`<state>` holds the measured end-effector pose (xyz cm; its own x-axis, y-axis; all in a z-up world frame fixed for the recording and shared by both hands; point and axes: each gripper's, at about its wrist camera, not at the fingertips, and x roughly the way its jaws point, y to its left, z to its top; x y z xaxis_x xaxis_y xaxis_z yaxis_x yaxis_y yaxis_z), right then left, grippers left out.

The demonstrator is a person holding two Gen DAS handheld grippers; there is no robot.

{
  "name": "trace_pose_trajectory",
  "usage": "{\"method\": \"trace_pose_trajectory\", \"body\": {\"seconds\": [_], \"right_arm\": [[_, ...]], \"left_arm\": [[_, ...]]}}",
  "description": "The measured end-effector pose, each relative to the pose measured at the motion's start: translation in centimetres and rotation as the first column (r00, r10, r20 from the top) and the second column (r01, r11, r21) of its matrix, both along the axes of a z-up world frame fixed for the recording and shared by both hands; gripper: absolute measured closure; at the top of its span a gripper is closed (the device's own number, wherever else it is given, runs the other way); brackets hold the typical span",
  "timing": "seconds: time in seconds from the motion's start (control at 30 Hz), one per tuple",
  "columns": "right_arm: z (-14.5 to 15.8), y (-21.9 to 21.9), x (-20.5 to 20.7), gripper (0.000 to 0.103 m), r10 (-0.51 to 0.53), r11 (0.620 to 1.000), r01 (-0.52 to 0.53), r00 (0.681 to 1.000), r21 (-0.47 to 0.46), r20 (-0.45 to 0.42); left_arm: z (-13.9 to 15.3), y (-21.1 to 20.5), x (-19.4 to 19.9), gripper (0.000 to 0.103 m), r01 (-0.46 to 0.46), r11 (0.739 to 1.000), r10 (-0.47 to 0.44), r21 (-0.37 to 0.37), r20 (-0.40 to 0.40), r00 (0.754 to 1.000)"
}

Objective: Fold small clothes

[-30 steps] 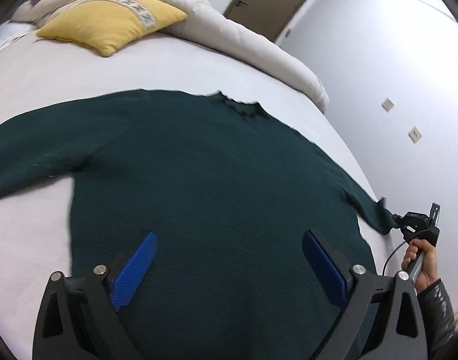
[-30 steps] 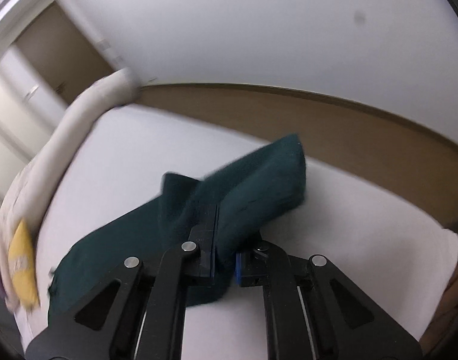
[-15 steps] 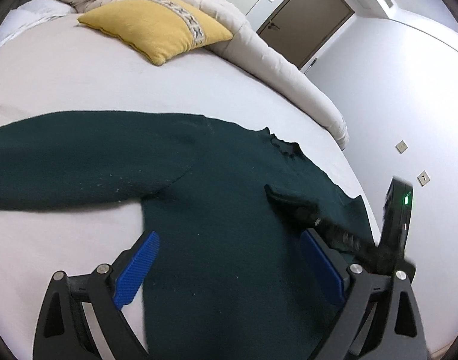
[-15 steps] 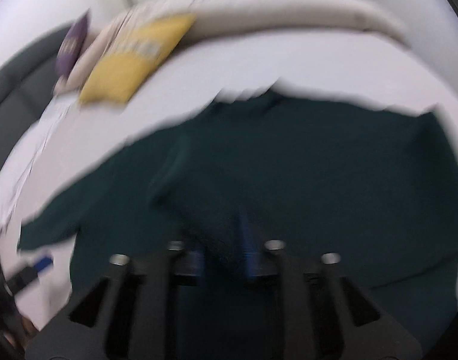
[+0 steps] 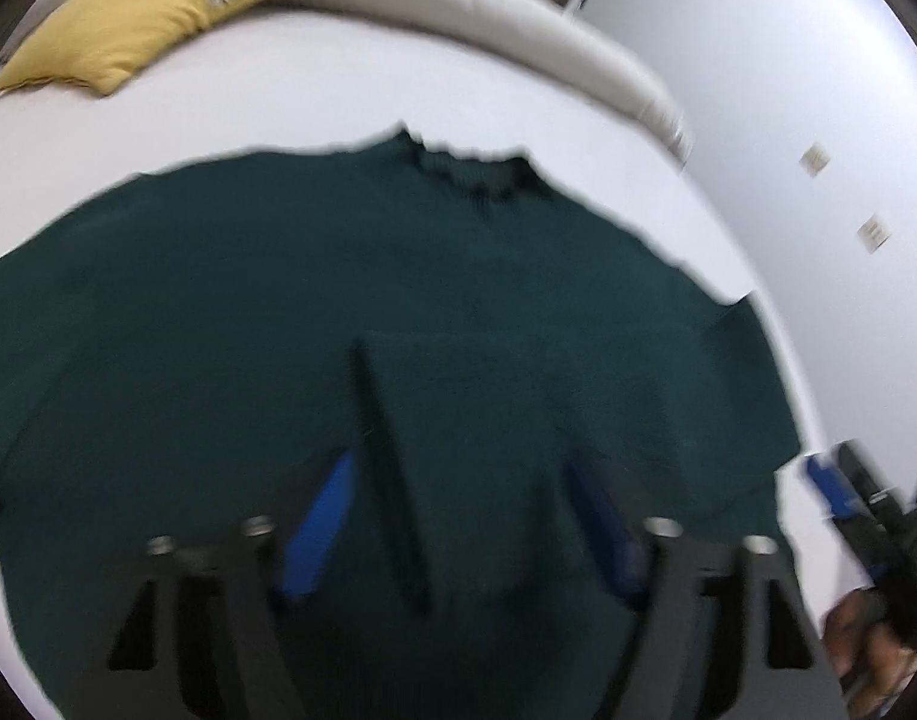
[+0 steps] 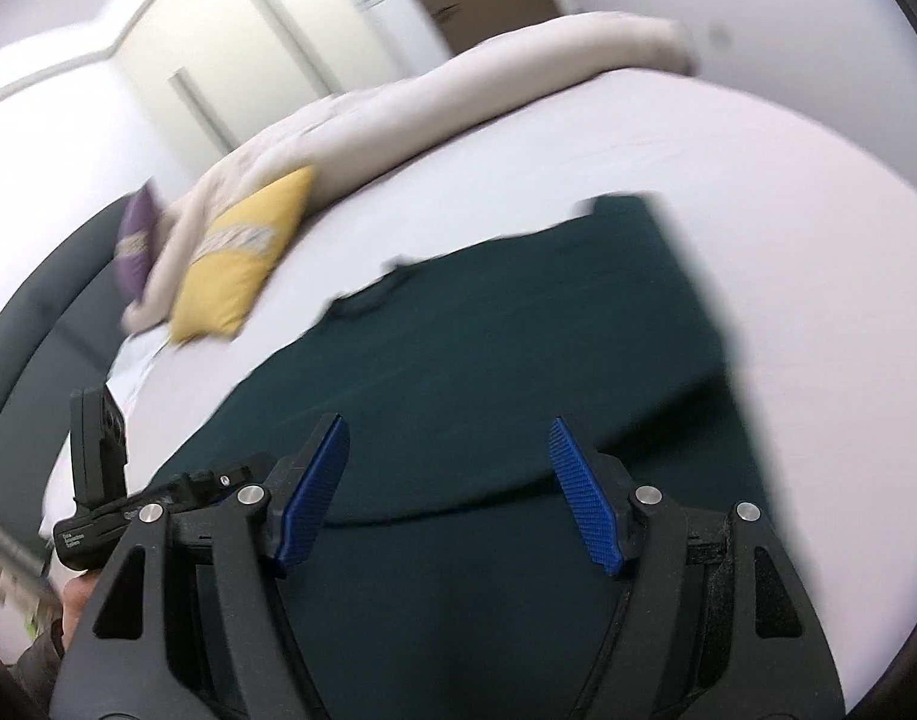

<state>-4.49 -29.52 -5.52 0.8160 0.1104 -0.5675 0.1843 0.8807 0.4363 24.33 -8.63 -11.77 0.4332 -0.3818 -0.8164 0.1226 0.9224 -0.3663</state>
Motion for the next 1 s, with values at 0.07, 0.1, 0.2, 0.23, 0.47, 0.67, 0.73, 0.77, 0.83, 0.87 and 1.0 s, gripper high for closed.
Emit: {"method": "trace_pose_trajectory", "body": {"seconds": [0.07, 0.1, 0.2, 0.23, 0.47, 0.67, 0.73, 0.77, 0.83, 0.87, 1.0], "right_arm": [[-0.2, -2.7, 0.9, 0.035, -0.055, 0.998, 0.055, 0.998, 0.033, -0.013], [-0.3, -3.9, 1.2, 0.035, -0.082, 0.996, 0.083, 0.996, 0.043, -0.019], [-0.9, -6.5, 3.5, 0.035, -0.123, 0.991, 0.124, 0.992, 0.045, -0.029], [-1.0, -7.3, 5.1, 0.035, -0.121, 0.991, 0.123, 0.992, 0.043, -0.040], [-2.9, -12.6, 10.8, 0.035, -0.129, 0.990, 0.137, 0.982, 0.044, -0.137], [-4.6, -14.0, 15.6, 0.035, -0.113, 0.992, 0.121, 0.975, 0.031, -0.192], [-5.1, -13.8, 16.8, 0.036, -0.104, 0.994, 0.108, 0.974, 0.008, -0.200], [-5.1, -13.7, 17.0, 0.036, -0.100, 0.995, 0.102, 0.974, -0.003, -0.204], [-5.0, -13.3, 17.6, 0.046, -0.084, 0.996, 0.081, 0.974, -0.023, -0.212], [-5.1, -13.0, 18.3, 0.051, -0.071, 0.997, 0.064, 0.972, -0.037, -0.223], [-4.8, -12.1, 20.7, 0.096, -0.061, 0.995, 0.036, 0.961, -0.098, -0.269]], "left_arm": [[0.3, -0.5, 0.6, 0.066, -0.011, 0.999, 0.010, 0.048, 0.027, 1.000], [0.7, -0.6, 0.9, 0.077, -0.011, 0.999, 0.009, 0.053, 0.031, 0.999], [1.8, -0.1, 1.0, 0.091, -0.005, 0.999, 0.003, 0.036, 0.057, 0.998], [2.3, 0.2, 0.9, 0.092, -0.002, 0.999, -0.001, 0.040, 0.083, 0.997], [5.7, 3.7, 0.6, 0.093, -0.084, 0.996, 0.076, 0.019, 0.257, 0.963], [1.3, 5.1, 2.2, 0.093, -0.101, 0.994, 0.095, 0.033, 0.150, 0.984], [0.0, 5.3, 2.1, 0.092, -0.098, 0.995, 0.095, 0.024, 0.129, 0.987], [0.0, 5.3, 1.9, 0.092, -0.097, 0.995, 0.093, 0.024, 0.138, 0.986], [0.3, 5.2, 1.9, 0.092, -0.100, 0.995, 0.096, 0.018, 0.139, 0.986], [0.4, 5.2, 2.0, 0.093, -0.100, 0.995, 0.098, 0.013, 0.138, 0.986], [1.2, 5.5, 1.8, 0.093, -0.103, 0.995, 0.102, -0.002, 0.167, 0.981]]}}
